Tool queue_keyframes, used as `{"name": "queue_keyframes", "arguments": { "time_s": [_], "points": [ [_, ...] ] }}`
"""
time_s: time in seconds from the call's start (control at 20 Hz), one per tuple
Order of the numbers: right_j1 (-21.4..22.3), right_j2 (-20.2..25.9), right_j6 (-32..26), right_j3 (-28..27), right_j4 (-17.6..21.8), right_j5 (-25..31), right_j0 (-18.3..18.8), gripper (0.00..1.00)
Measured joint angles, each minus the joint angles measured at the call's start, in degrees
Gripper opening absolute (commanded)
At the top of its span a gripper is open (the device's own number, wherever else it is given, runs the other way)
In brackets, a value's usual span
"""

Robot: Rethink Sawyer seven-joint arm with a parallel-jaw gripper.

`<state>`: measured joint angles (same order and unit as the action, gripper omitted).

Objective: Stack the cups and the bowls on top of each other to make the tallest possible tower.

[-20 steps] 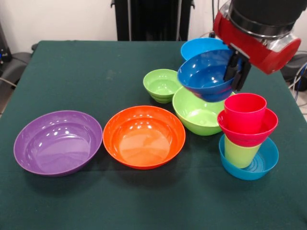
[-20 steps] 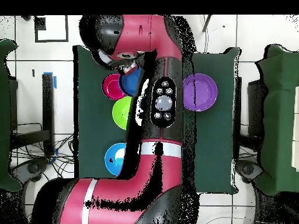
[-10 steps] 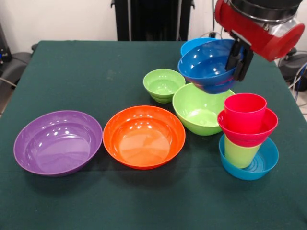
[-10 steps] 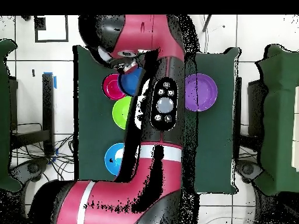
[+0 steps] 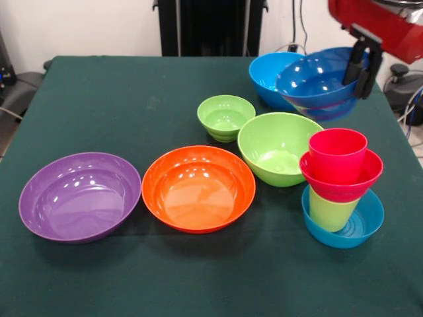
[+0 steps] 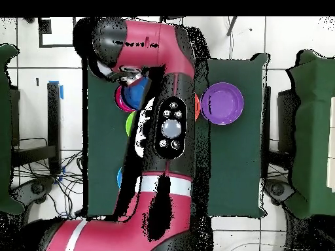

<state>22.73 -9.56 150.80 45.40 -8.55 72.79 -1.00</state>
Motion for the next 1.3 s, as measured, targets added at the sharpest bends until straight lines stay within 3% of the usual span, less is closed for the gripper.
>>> {"name": "queue_keyframes", "arguments": {
  "time_s": [0.6,1.3],
  "points": [
    [2.0,-3.9,0.0,5.5,-1.9,-7.9,-2.0,0.00],
    [1.4,-8.9,0.0,5.5,-2.1,-8.5,-2.7,0.00]
  ]
}}
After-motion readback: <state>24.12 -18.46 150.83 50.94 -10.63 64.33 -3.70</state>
